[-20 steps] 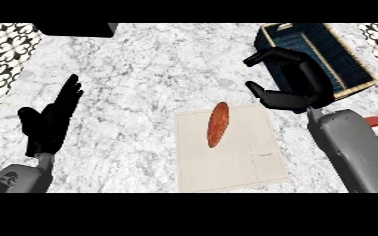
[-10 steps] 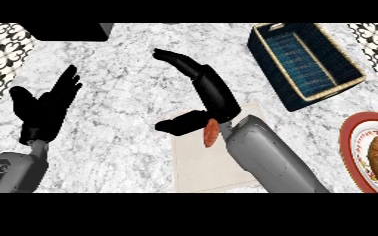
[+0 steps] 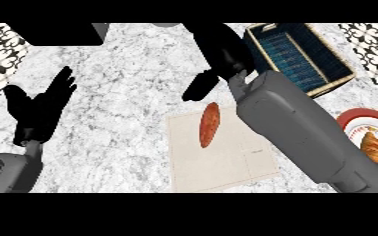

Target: Pick the sweet potato from the placemat and place it in the basket

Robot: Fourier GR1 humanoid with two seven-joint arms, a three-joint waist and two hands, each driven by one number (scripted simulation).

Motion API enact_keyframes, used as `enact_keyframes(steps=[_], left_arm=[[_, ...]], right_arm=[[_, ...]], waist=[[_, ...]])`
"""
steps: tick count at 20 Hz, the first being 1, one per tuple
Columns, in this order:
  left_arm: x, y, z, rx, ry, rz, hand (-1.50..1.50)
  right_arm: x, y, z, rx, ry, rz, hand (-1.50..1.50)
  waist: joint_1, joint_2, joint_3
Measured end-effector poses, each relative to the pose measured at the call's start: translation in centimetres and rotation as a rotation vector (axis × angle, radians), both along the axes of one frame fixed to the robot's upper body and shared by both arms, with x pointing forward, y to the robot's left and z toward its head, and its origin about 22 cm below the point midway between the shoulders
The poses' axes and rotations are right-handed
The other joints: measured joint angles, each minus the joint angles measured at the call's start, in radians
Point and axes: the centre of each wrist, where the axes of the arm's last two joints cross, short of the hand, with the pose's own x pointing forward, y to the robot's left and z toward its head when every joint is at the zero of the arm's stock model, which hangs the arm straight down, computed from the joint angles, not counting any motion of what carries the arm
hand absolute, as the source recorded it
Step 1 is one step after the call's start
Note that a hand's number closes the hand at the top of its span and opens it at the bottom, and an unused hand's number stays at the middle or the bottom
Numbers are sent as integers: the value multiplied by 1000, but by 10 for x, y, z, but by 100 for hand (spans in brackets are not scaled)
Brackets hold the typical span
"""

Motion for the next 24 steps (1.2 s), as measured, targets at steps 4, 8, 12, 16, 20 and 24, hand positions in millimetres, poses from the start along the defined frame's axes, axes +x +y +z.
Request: enact_keyframes(steps=[4,8,12,16,20,24], left_arm=[[0,1,-1,-5,-7,5,0],[0,1,1,-7,-7,2,0],[-1,3,-1,-6,-9,-1,0],[0,2,0,-4,-8,1,0],[-3,7,-3,-5,-11,-1,0],[1,0,-2,-8,-14,-4,0]], right_arm=[[7,-16,49,-136,55,-102,-150],[11,-29,81,-225,194,-82,-150],[7,-48,93,-245,299,-36,-150],[-6,-78,92,-183,345,20,-150],[-23,-106,84,-112,344,35,-150],[-42,-124,59,-54,316,21,-150]], waist=[[-1,4,2],[4,8,3],[3,10,4],[-1,11,4],[1,12,5],[2,14,5]])
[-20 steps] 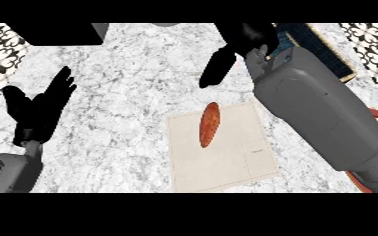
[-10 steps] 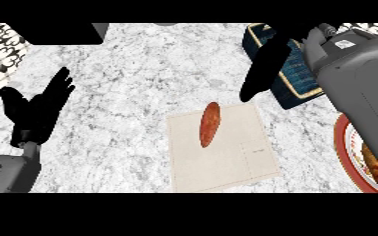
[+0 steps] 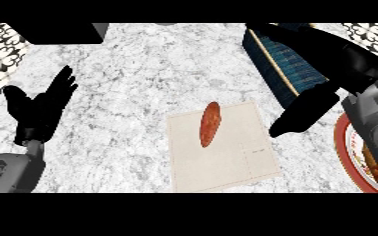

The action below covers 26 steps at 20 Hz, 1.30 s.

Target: Pick the sweet potato from the placemat and place it in the basket

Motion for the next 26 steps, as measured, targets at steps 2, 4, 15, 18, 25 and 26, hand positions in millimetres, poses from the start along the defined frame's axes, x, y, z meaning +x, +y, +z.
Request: enact_keyframes(steps=[2,4,15,18,25,26], left_arm=[[2,-2,1,1,-3,0,0],[4,-4,2,-1,-4,-4,0],[4,-1,4,2,-2,-16,0],[9,-2,4,2,-3,-10,0],[7,-5,2,6,-6,-17,0],[7,-6,3,6,-5,-16,0]], right_arm=[[-8,-2,-16,18,-3,-5,-150],[-7,-5,-31,26,-8,-10,-150],[-4,23,-135,126,-72,-55,-150],[2,33,-157,182,-72,-69,-150],[15,58,-197,104,-17,-63,-150],[16,56,-201,92,-3,-60,-150]], waist=[[2,1,0],[6,2,0],[18,5,0],[17,5,0],[17,5,0],[17,5,0]])
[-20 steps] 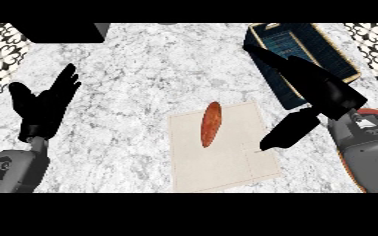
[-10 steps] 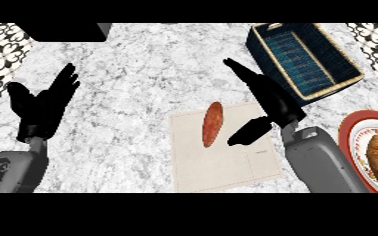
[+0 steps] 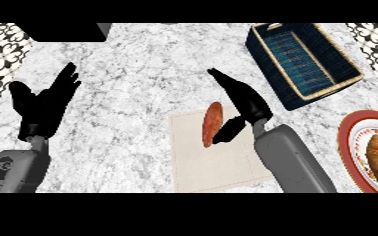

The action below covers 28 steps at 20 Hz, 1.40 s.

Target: Pick the sweet potato from the placemat and place it in the basket

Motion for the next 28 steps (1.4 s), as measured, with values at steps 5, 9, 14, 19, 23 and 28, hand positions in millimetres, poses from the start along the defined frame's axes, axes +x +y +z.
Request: enact_keyframes(steps=[5,9,14,19,23,28], left_arm=[[-1,-3,-1,-14,5,2,0],[2,3,4,-7,3,7,0],[2,5,4,-9,7,6,0],[1,6,-4,-3,5,3,0],[1,8,-1,-7,-2,5,0],[0,8,8,-7,5,8,0]], right_arm=[[0,-6,-19,-49,38,18,-150],[-9,-7,-27,-51,40,26,-150],[-9,-15,-23,-30,38,49,-150],[-11,-14,-25,-1,45,82,-150],[-14,-14,-35,1,43,107,-150],[-18,-5,-43,-40,33,88,-150]], waist=[[-2,-1,0],[-5,-1,0],[-5,-1,0],[-6,-1,0],[-5,-1,0],[-4,-1,0]])
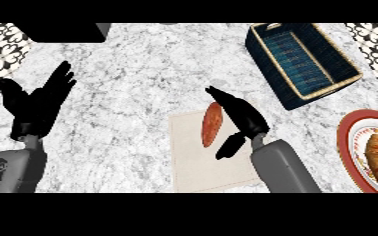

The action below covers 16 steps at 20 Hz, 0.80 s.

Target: Pick the sweet potato from the placemat and place it in the basket

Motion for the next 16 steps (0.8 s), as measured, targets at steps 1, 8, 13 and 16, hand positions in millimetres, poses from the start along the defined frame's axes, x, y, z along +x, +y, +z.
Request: enact_keyframes(steps=[1,8,13,16], left_arm=[[-1,-2,3,2,-2,-3,0],[-6,-10,-5,-7,3,-4,0],[-4,-9,-5,-5,2,-6,0],[-4,-1,-6,-2,5,-2,0]], right_arm=[[1,0,-1,-10,-1,-3,-150],[5,11,-12,-69,-11,-2,150],[7,22,-19,-146,-32,55,150],[10,23,-22,-149,-51,65,150]], waist=[[0,0,0],[1,0,0],[2,-1,-1],[2,-4,-1]])
